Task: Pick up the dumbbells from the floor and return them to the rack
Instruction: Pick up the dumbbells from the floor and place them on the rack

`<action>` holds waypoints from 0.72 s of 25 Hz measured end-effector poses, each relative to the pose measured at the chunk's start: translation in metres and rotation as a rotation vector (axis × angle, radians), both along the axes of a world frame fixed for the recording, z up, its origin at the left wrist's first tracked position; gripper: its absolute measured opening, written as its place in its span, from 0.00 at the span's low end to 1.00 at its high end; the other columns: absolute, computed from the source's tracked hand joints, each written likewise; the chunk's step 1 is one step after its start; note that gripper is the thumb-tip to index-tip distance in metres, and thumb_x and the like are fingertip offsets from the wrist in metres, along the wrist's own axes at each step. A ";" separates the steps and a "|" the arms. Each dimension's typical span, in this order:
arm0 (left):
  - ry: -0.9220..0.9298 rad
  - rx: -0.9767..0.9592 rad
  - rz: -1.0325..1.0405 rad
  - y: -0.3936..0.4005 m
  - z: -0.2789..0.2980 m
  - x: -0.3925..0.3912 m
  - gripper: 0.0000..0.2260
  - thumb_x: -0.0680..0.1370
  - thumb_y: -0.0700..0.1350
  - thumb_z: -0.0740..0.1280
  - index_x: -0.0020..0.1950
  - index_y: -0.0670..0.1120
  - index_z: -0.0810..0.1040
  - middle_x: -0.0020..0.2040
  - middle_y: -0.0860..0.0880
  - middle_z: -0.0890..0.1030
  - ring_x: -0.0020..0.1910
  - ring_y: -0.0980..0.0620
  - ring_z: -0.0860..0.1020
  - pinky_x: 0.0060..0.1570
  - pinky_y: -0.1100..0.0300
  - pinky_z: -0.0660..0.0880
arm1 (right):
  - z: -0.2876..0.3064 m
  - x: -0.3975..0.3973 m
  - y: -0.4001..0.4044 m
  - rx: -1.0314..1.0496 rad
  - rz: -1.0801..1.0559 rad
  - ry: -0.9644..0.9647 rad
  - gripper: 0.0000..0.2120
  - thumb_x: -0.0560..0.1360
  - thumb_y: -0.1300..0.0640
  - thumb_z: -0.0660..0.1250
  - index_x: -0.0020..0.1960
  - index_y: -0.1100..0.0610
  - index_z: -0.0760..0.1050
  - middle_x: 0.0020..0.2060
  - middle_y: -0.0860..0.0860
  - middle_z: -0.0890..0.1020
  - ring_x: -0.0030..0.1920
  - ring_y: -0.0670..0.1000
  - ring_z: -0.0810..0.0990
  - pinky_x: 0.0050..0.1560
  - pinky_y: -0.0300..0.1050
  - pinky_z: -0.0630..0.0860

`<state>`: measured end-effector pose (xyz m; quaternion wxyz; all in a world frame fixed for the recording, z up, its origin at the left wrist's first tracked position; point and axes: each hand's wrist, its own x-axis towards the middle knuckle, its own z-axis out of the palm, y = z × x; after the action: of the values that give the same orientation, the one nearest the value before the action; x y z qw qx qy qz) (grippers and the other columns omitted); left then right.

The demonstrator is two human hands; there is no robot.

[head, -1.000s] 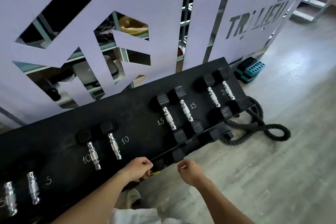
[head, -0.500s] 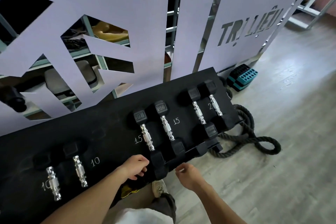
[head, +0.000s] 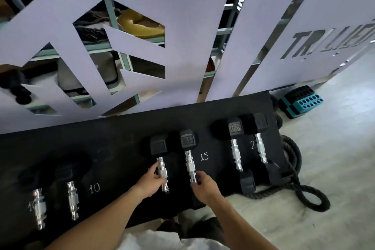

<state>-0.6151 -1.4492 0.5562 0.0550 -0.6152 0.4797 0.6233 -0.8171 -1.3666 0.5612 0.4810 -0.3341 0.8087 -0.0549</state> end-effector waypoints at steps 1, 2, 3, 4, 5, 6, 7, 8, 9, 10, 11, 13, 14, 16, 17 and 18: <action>0.000 0.013 0.004 -0.004 -0.001 0.000 0.34 0.79 0.48 0.67 0.80 0.62 0.53 0.50 0.56 0.80 0.45 0.55 0.78 0.42 0.60 0.74 | -0.005 -0.001 -0.013 0.005 -0.007 -0.019 0.26 0.75 0.52 0.64 0.73 0.51 0.66 0.62 0.52 0.79 0.62 0.53 0.78 0.64 0.43 0.73; 0.003 0.023 0.009 -0.007 -0.003 -0.001 0.34 0.79 0.48 0.67 0.79 0.62 0.53 0.51 0.57 0.81 0.46 0.56 0.78 0.45 0.60 0.74 | -0.010 -0.003 -0.025 0.008 -0.032 -0.043 0.28 0.75 0.52 0.64 0.74 0.51 0.64 0.62 0.52 0.79 0.62 0.54 0.78 0.65 0.45 0.73; 0.008 0.029 0.017 -0.008 -0.004 -0.002 0.34 0.79 0.49 0.68 0.79 0.62 0.54 0.50 0.58 0.82 0.48 0.59 0.79 0.46 0.61 0.74 | -0.014 -0.004 -0.034 0.013 -0.070 -0.075 0.31 0.75 0.52 0.65 0.76 0.50 0.62 0.64 0.52 0.79 0.62 0.54 0.78 0.66 0.48 0.73; 0.008 0.035 0.028 -0.008 -0.008 0.000 0.34 0.79 0.49 0.69 0.79 0.63 0.54 0.49 0.59 0.82 0.48 0.61 0.78 0.46 0.63 0.73 | -0.020 -0.003 -0.043 0.029 -0.110 -0.111 0.34 0.74 0.52 0.66 0.77 0.49 0.59 0.65 0.52 0.78 0.63 0.55 0.78 0.66 0.50 0.74; 0.011 0.041 0.021 -0.009 -0.012 0.002 0.35 0.78 0.50 0.70 0.79 0.63 0.55 0.48 0.60 0.82 0.48 0.64 0.78 0.46 0.64 0.73 | -0.024 -0.002 -0.050 0.046 -0.153 -0.138 0.37 0.71 0.51 0.68 0.78 0.48 0.58 0.66 0.52 0.77 0.64 0.55 0.77 0.66 0.51 0.74; 0.015 0.048 0.007 -0.008 -0.017 0.004 0.36 0.78 0.50 0.71 0.79 0.64 0.54 0.48 0.61 0.82 0.48 0.65 0.78 0.45 0.66 0.72 | -0.028 -0.001 -0.055 0.065 -0.181 -0.146 0.41 0.68 0.50 0.70 0.78 0.46 0.57 0.66 0.52 0.77 0.63 0.55 0.77 0.64 0.50 0.75; 0.019 0.057 0.005 -0.008 -0.022 0.005 0.37 0.77 0.50 0.72 0.79 0.64 0.54 0.47 0.62 0.82 0.48 0.66 0.78 0.45 0.68 0.71 | -0.031 0.000 -0.058 0.083 -0.185 -0.147 0.45 0.64 0.49 0.71 0.78 0.45 0.56 0.65 0.51 0.77 0.63 0.55 0.77 0.63 0.48 0.74; 0.021 0.073 0.008 -0.007 -0.027 0.007 0.40 0.76 0.48 0.74 0.79 0.64 0.53 0.47 0.62 0.82 0.48 0.67 0.78 0.45 0.70 0.71 | -0.034 -0.001 -0.060 0.099 -0.178 -0.151 0.48 0.62 0.49 0.72 0.78 0.44 0.55 0.64 0.51 0.78 0.63 0.55 0.77 0.63 0.47 0.74; 0.027 0.097 0.012 -0.004 -0.032 0.007 0.42 0.75 0.46 0.75 0.79 0.64 0.52 0.48 0.60 0.82 0.49 0.66 0.79 0.46 0.70 0.71 | -0.036 -0.003 -0.060 0.109 -0.171 -0.166 0.50 0.60 0.50 0.72 0.78 0.43 0.54 0.64 0.51 0.78 0.62 0.55 0.78 0.63 0.47 0.74; 0.041 0.108 0.020 0.000 -0.035 0.006 0.45 0.74 0.44 0.75 0.79 0.64 0.50 0.51 0.58 0.83 0.52 0.64 0.80 0.50 0.68 0.73 | -0.038 -0.008 -0.059 0.110 -0.156 -0.182 0.50 0.59 0.51 0.72 0.78 0.42 0.54 0.63 0.50 0.79 0.61 0.55 0.79 0.64 0.48 0.75; 0.054 0.106 0.032 0.005 -0.035 0.003 0.47 0.74 0.42 0.76 0.79 0.64 0.48 0.54 0.54 0.84 0.54 0.61 0.81 0.56 0.64 0.75 | -0.040 -0.012 -0.057 0.111 -0.133 -0.199 0.50 0.59 0.53 0.72 0.77 0.41 0.55 0.61 0.50 0.80 0.60 0.55 0.80 0.64 0.49 0.76; 0.023 0.105 0.023 0.011 -0.032 -0.004 0.49 0.74 0.41 0.75 0.79 0.65 0.44 0.60 0.48 0.83 0.58 0.54 0.82 0.65 0.56 0.75 | -0.040 -0.025 -0.057 0.127 -0.087 -0.233 0.47 0.60 0.56 0.72 0.76 0.40 0.59 0.56 0.48 0.83 0.56 0.52 0.82 0.62 0.46 0.77; -0.020 0.100 -0.006 0.011 -0.029 -0.009 0.48 0.74 0.43 0.75 0.78 0.65 0.43 0.60 0.47 0.83 0.58 0.53 0.82 0.65 0.55 0.75 | -0.039 -0.032 -0.058 0.130 -0.054 -0.249 0.45 0.61 0.57 0.71 0.75 0.39 0.61 0.51 0.47 0.84 0.52 0.49 0.83 0.59 0.43 0.78; -0.163 0.025 -0.128 0.002 -0.019 -0.019 0.36 0.75 0.49 0.72 0.78 0.60 0.57 0.57 0.51 0.82 0.56 0.52 0.81 0.59 0.57 0.75 | -0.032 -0.043 -0.056 0.133 0.022 -0.264 0.38 0.62 0.56 0.70 0.71 0.40 0.68 0.42 0.44 0.86 0.46 0.43 0.84 0.49 0.35 0.78; -0.257 -0.038 -0.223 -0.006 -0.011 -0.025 0.25 0.76 0.52 0.70 0.71 0.57 0.68 0.55 0.52 0.82 0.54 0.52 0.81 0.56 0.57 0.76 | -0.028 -0.048 -0.055 0.120 0.030 -0.257 0.33 0.64 0.55 0.70 0.68 0.41 0.72 0.41 0.42 0.86 0.45 0.42 0.83 0.46 0.32 0.76; -0.351 -0.103 -0.315 -0.014 -0.003 -0.035 0.14 0.76 0.54 0.68 0.60 0.55 0.76 0.51 0.53 0.82 0.52 0.51 0.81 0.52 0.57 0.76 | -0.025 -0.056 -0.053 0.094 0.020 -0.243 0.27 0.66 0.53 0.70 0.65 0.42 0.76 0.41 0.41 0.85 0.44 0.41 0.82 0.43 0.30 0.74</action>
<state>-0.6501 -1.4629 0.5534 0.2028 -0.6334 0.5840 0.4654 -0.8727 -1.4192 0.5363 0.5912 -0.3100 0.7428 -0.0520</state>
